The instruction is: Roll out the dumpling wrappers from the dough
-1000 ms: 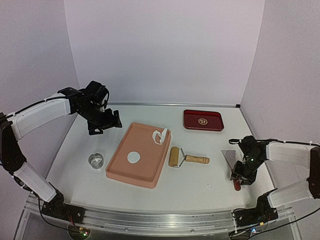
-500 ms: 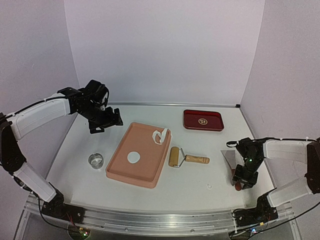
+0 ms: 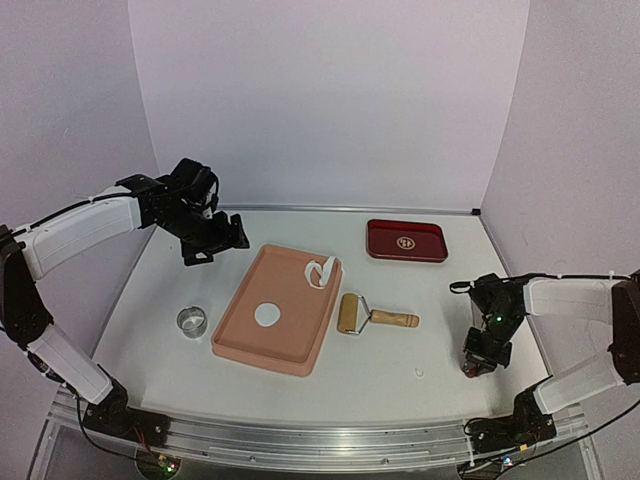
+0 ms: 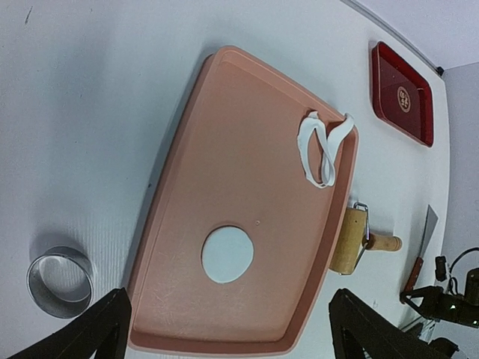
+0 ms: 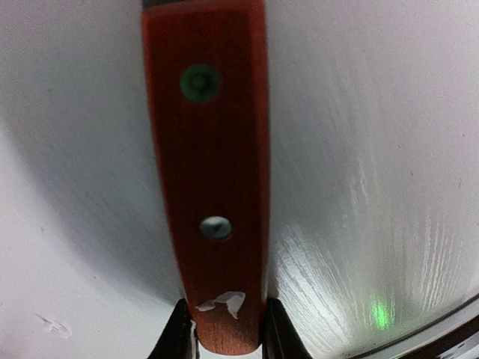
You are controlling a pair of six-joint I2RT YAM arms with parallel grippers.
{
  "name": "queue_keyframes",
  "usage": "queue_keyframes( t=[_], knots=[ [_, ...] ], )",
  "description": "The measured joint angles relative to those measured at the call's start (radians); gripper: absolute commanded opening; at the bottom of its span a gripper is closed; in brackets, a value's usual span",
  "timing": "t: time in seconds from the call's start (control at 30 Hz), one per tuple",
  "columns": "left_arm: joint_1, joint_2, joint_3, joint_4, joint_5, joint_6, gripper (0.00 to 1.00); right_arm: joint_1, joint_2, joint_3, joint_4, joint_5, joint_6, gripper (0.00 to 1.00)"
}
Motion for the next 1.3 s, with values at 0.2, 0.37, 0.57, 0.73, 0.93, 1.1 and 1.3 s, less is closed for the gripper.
queue_keyframes(
  t=[0.2,0.37,0.57,0.73,0.93,1.1,1.3],
  knots=[
    [0.000,0.000,0.000,-0.001,0.041,0.001,0.92,0.040,-0.024,0.117,-0.050,-0.016,-0.010,0.00],
    [0.000,0.000,0.011,-0.001,0.093,0.008,0.99,0.116,-0.017,0.356,-0.099,0.016,-0.043,0.00],
    [-0.003,0.005,0.080,0.023,0.248,0.030,0.99,0.248,0.050,0.617,-0.146,0.043,-0.104,0.00],
    [-0.027,0.039,0.143,0.088,0.401,0.042,0.92,0.373,0.127,0.747,-0.178,0.046,-0.156,0.00],
    [-0.080,0.131,0.200,0.184,0.548,0.029,0.77,0.499,0.209,0.870,-0.201,0.045,-0.200,0.00],
    [-0.109,0.183,0.201,0.281,0.557,-0.040,0.74,0.559,0.263,0.963,-0.209,0.045,-0.207,0.00],
    [-0.116,0.186,0.193,0.450,0.530,-0.133,0.68,0.593,0.320,1.061,-0.211,0.043,-0.206,0.00]
  ],
)
